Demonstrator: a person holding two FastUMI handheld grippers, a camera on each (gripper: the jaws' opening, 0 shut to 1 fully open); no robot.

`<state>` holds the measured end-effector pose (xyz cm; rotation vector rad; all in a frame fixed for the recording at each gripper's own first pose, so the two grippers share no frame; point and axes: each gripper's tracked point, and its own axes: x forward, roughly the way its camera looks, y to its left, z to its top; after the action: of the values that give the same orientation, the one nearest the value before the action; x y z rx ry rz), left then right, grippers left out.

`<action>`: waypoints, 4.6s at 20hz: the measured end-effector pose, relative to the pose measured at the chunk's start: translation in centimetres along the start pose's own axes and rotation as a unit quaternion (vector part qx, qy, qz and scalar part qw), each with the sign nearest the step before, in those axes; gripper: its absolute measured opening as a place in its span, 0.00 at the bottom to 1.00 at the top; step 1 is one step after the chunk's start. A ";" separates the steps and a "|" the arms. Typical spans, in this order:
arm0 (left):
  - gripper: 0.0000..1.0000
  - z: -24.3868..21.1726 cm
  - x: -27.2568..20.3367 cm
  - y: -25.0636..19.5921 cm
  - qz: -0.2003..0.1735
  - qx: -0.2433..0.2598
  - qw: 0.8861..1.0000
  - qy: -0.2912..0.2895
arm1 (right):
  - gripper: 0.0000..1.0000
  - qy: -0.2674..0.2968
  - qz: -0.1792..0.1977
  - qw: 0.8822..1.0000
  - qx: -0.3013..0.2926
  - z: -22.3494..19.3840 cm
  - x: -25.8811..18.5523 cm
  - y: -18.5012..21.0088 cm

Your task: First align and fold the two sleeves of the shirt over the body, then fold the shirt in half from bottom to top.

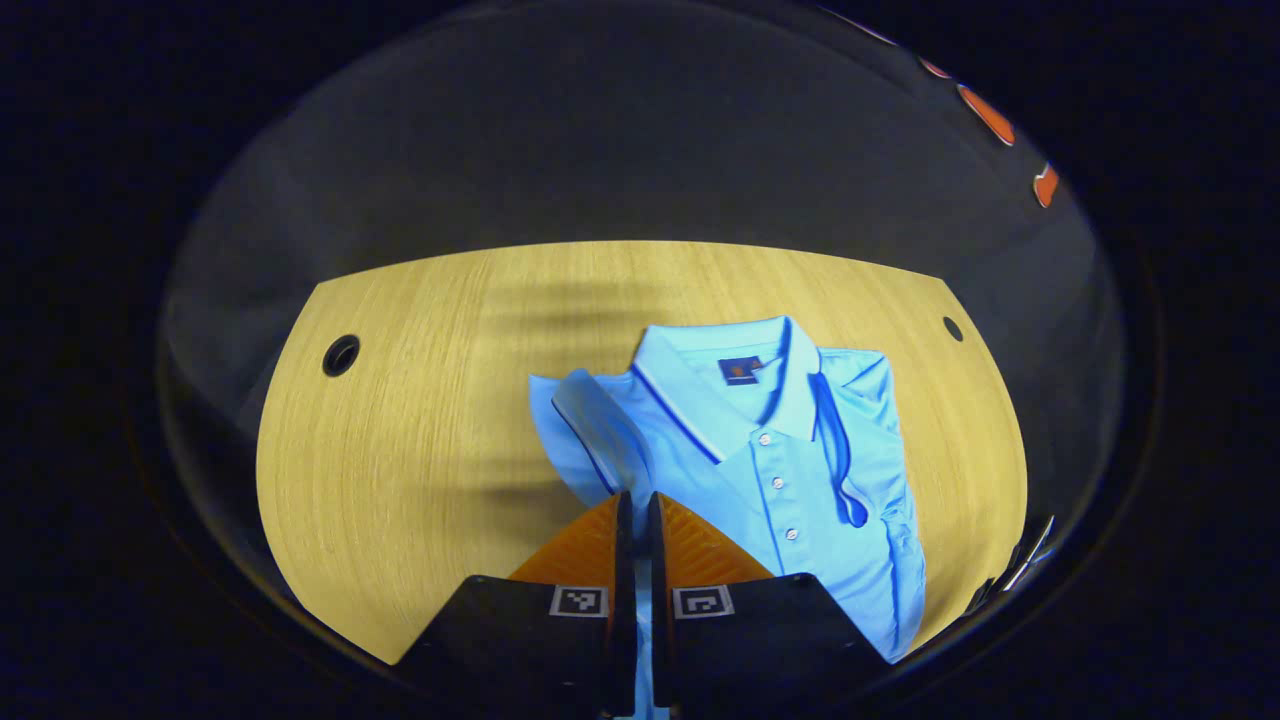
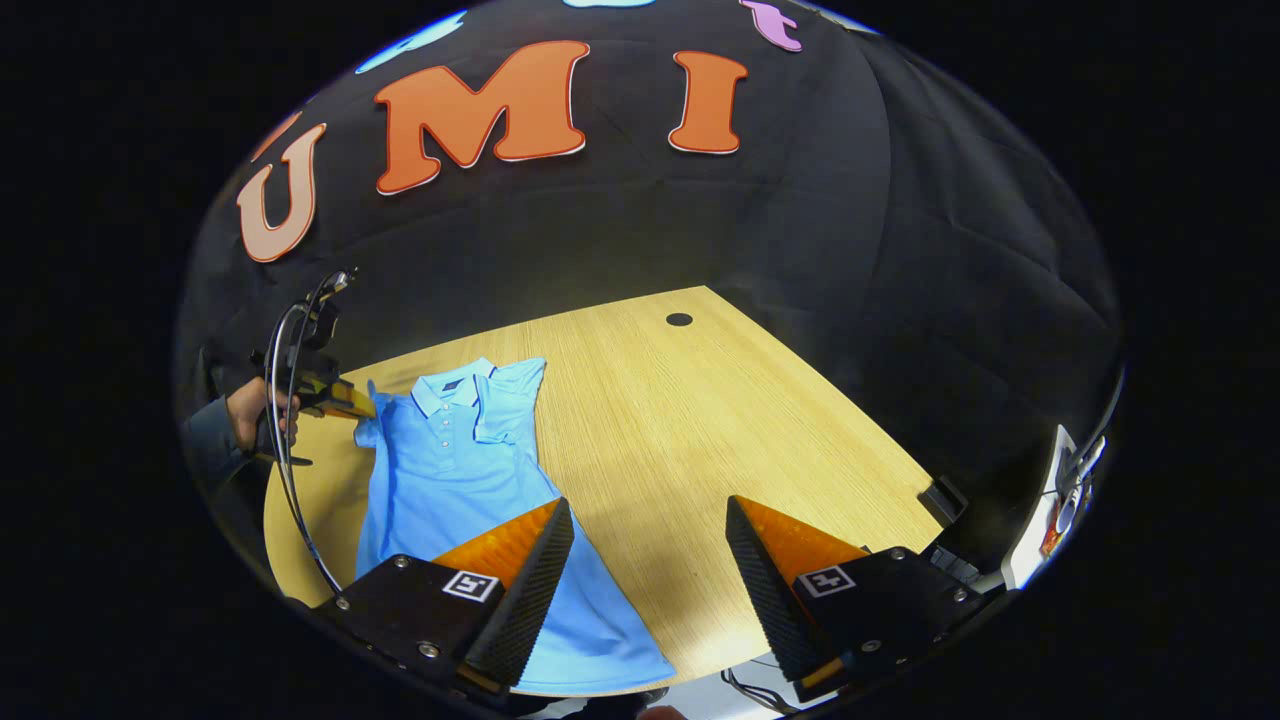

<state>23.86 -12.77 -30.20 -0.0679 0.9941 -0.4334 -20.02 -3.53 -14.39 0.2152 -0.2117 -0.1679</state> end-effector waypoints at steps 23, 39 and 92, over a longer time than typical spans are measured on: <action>0.92 -2.2 -3.0 -10.9 -0.132 0.064 0.989 -0.017 | 0.94 0.054 0.011 0.998 -0.004 -4.8 1.0 -0.3; 1.00 -18.5 -15.6 -5.1 -0.063 0.048 0.996 -0.029 | 0.95 0.141 0.129 0.977 -0.099 -13.8 0.9 1.5; 0.07 -15.7 -17.9 -2.5 -0.042 -0.004 0.995 -0.091 | 0.02 0.107 0.198 0.974 0.038 -3.0 3.8 10.7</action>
<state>1.77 -5.99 -23.92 -0.1534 0.8161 -0.4915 -14.13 6.59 -14.08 0.2619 -0.0425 0.2597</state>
